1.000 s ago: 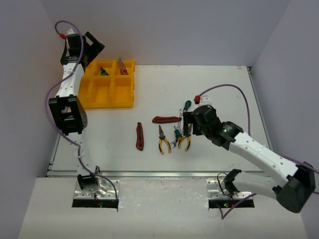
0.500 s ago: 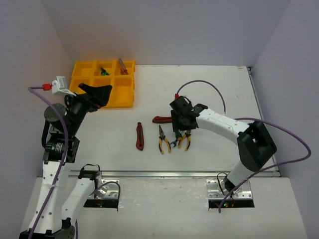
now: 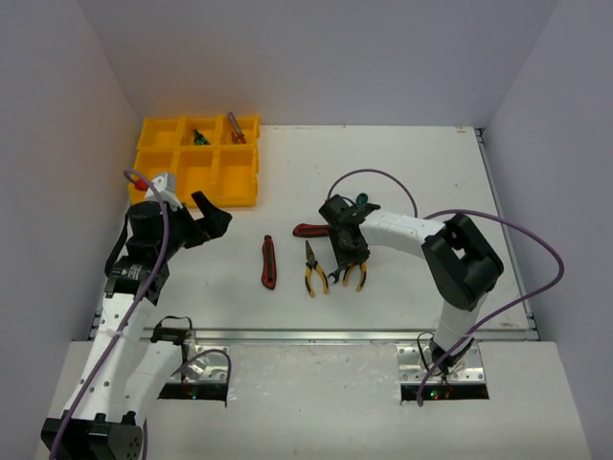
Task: Sort the tools into containers
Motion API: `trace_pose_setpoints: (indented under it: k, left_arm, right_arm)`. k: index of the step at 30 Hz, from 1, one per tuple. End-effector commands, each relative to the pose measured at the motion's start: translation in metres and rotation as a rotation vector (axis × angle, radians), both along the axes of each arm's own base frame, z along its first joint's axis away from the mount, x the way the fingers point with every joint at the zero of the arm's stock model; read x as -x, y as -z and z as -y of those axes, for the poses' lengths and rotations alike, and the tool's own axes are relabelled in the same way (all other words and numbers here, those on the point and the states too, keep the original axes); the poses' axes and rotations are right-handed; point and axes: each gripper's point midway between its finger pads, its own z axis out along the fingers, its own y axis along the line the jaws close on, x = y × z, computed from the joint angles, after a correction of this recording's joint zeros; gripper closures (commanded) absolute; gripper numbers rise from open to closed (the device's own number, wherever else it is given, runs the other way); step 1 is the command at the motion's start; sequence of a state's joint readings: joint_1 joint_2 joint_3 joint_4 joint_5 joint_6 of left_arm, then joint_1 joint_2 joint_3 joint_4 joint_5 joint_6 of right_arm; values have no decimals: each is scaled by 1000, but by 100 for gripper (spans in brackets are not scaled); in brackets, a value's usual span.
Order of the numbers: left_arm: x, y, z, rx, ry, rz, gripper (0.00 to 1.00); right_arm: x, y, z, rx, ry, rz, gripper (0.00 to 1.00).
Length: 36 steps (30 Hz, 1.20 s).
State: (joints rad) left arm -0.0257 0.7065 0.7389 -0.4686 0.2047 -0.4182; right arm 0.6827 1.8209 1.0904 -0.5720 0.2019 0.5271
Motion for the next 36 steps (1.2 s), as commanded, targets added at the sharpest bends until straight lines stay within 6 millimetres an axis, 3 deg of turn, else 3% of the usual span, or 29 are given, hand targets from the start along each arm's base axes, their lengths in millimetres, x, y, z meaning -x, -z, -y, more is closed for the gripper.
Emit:
trace_pose_setpoints:
  k: [1,8,10,12,14,17,19,22,24,27,28,32,36]
  left_arm:
    - [-3,-7,5,-13,46,47,0]
    - [-2,-10,12,9,77,56,0]
    - [-1,-13,19,42,108,64,0]
    - [1,-20,35,120,178,97,0]
    - [5,-12,56,252,257,88,0]
    - [23,-15,95,480,460,113,0]
    - [24,-17,106,566,497,164,0]
    - [24,-19,126,597,514,192,0]
    - [33,-27,146,642,562,222,0]
    - [44,-39,172,688,626,260,0]
    - [46,-46,174,696,640,287,0]
    - [52,-63,194,727,674,353,2]
    - [45,-56,205,728,651,316,9]
  right_arm:
    - [-11,0,-13,-65,-22,45,74]
    - [-10,-16,-20,-123,-52,72,89]
    - [-9,-32,-23,-163,-53,100,91]
    - [-2,-48,-27,-230,-65,129,91]
    - [-1,-70,-39,-336,-95,183,92]
    - [9,-103,-54,-491,-161,243,94]
    - [9,-120,-53,-523,-162,296,98]
    - [13,-130,-53,-545,-184,307,100]
    - [16,-152,-62,-639,-226,364,100]
    - [36,-185,-81,-829,-343,408,100]
    - [40,-185,-81,-844,-351,403,100]
    - [65,-224,-96,-1020,-488,417,100]
    - [79,-242,-101,-1110,-544,421,100]
